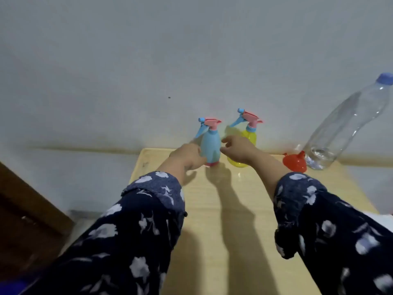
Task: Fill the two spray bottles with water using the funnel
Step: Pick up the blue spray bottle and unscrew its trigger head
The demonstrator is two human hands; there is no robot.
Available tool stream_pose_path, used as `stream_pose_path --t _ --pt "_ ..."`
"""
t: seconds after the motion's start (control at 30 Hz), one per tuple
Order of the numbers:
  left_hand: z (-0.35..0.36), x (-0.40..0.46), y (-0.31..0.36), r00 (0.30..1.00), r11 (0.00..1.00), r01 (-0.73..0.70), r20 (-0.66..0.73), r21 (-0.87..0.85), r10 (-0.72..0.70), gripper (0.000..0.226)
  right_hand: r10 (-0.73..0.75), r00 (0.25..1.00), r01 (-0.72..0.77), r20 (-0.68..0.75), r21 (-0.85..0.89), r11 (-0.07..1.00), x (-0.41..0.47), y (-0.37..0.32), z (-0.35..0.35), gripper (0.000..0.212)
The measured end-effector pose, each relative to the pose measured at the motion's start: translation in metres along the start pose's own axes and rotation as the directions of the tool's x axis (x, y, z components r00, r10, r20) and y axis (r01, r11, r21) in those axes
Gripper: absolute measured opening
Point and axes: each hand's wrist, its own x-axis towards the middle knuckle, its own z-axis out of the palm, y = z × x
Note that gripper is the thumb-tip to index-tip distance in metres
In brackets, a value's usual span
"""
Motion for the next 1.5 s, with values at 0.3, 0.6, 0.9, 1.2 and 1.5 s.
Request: stream_pose_path --t 0.3,0.6,0.9,1.2,1.5 --pt "0.071 0.057 -0.002 0.944 0.945 -0.004 -0.313 -0.326 -0.104 0.066 0.073 0.966 0.068 -0.249 0.515 0.854 0.068 0.011 0.045 0.061" --pt "0.108 0.080 0.006 0.881 0.883 -0.087 -0.449 -0.462 -0.149 0.087 -0.028 0.887 0.304 -0.462 0.535 0.788 0.090 0.017 0.067 0.066" --pt "0.108 0.048 0.004 0.872 0.905 -0.051 -0.461 -0.422 -0.166 0.095 -0.047 0.860 0.337 -0.509 0.496 0.800 0.069 -0.001 0.061 0.053" --pt "0.090 -0.030 0.006 0.934 0.908 -0.010 -0.328 -0.419 -0.142 0.115 0.030 0.836 0.285 -0.548 0.480 0.829 0.009 -0.015 0.057 0.047" --pt "0.083 -0.090 0.016 0.961 0.927 -0.009 -0.259 -0.376 -0.095 0.142 0.085 0.874 0.215 -0.478 0.537 0.816 -0.047 -0.011 0.059 0.046"
